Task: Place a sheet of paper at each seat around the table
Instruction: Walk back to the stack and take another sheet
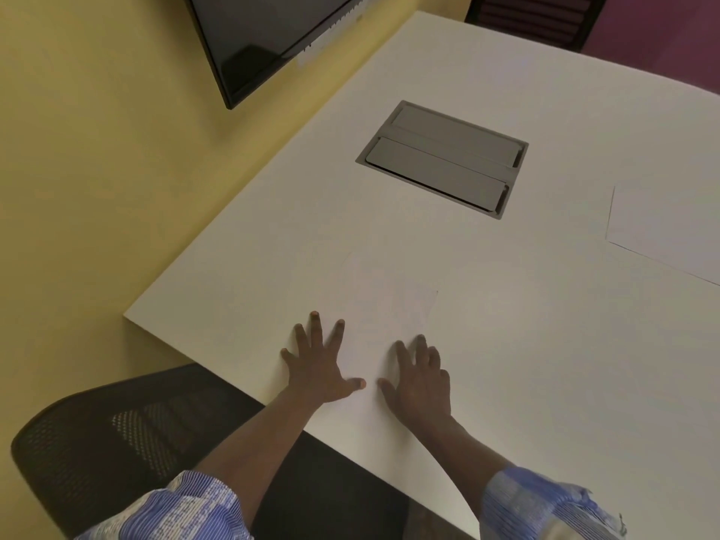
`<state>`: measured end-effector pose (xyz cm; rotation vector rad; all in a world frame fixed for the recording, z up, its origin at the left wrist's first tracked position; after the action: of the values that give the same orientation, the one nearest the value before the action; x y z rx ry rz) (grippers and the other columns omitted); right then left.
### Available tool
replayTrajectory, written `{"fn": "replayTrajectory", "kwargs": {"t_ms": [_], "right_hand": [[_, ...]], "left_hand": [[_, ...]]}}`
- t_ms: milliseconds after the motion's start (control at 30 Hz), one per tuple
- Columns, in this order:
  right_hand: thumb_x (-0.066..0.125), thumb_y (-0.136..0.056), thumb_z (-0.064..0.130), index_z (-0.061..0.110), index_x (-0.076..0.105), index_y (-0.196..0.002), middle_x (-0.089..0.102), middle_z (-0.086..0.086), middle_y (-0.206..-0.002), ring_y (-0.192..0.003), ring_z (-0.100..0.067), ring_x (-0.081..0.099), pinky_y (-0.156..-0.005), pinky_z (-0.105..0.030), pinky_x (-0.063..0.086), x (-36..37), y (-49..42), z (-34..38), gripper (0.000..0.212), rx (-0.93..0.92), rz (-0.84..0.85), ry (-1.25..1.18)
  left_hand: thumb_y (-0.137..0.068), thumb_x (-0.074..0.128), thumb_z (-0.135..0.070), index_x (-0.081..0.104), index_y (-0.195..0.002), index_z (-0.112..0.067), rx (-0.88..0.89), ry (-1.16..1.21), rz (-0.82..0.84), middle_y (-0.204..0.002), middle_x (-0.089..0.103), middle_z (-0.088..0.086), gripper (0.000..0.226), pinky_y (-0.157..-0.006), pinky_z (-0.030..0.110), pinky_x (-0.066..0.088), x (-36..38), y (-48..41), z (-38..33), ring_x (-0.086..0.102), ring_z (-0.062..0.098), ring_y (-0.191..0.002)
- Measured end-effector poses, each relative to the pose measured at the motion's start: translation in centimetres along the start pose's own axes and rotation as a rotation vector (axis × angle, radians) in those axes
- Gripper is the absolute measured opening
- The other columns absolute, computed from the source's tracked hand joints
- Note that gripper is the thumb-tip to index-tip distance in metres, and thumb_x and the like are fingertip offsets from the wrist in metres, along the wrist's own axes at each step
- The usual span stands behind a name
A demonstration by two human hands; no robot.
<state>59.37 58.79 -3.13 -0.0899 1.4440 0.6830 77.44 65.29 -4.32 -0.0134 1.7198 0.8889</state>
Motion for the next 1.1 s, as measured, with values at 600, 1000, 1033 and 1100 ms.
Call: {"fn": "replayTrajectory", "kwargs": {"t_ms": [600, 1000, 1033, 1100], "right_hand": [[0.047, -0.093, 0.064, 0.026, 0.010, -0.159, 0.009, -0.014, -0.167, -0.150, -0.037, 0.020, -0.109, -0.048, 0.041, -4.2, 2.9, -3.0, 0.085, -0.011, -0.099, -0.108], [0.046, -0.095, 0.063, 0.023, 0.012, -0.160, 0.013, -0.016, -0.167, -0.150, -0.037, 0.021, -0.110, -0.048, 0.040, -9.0, 14.4, -11.9, 0.083, 0.049, -0.293, -0.155], [0.047, -0.095, 0.063, 0.024, 0.012, -0.160, 0.013, -0.017, -0.166, -0.150, -0.037, 0.021, -0.110, -0.049, 0.040, -9.5, 15.9, -13.0, 0.084, 0.058, -0.311, -0.154], [0.048, -0.095, 0.063, 0.023, 0.012, -0.160, 0.013, -0.017, -0.166, -0.150, -0.038, 0.021, -0.110, -0.050, 0.040, -10.4, 18.9, -15.2, 0.084, 0.074, -0.347, -0.150]], "left_hand": [[-0.066, 0.048, -0.092, -0.023, -0.155, -0.036, 0.071, 0.030, -0.144, -0.162, -0.033, 0.012, 0.127, -0.115, 0.072, 0.009, -3.2, 3.0, -4.5, -0.017, 0.044, -0.152], [-0.069, 0.043, -0.093, -0.019, -0.157, -0.033, 0.245, -0.045, -0.294, -0.164, -0.027, 0.014, 0.123, -0.115, 0.072, 0.010, -4.1, 13.3, -16.4, -0.012, 0.045, -0.152], [-0.068, 0.043, -0.093, -0.019, -0.157, -0.033, 0.259, -0.045, -0.307, -0.165, -0.026, 0.014, 0.123, -0.115, 0.071, 0.010, -4.0, 14.6, -17.6, -0.012, 0.045, -0.152], [-0.068, 0.042, -0.094, -0.018, -0.157, -0.033, 0.293, -0.045, -0.328, -0.165, -0.025, 0.013, 0.123, -0.115, 0.070, 0.010, -3.7, 17.3, -20.1, -0.011, 0.044, -0.152]]}}
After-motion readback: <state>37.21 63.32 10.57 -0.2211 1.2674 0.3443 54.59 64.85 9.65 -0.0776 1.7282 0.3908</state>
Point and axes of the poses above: each hand's wrist, its own y-axis away from the middle knuckle, its own x-axis out of the palm, z = x × y, the point moved 2 cm from there along -y, towards the middle knuckle
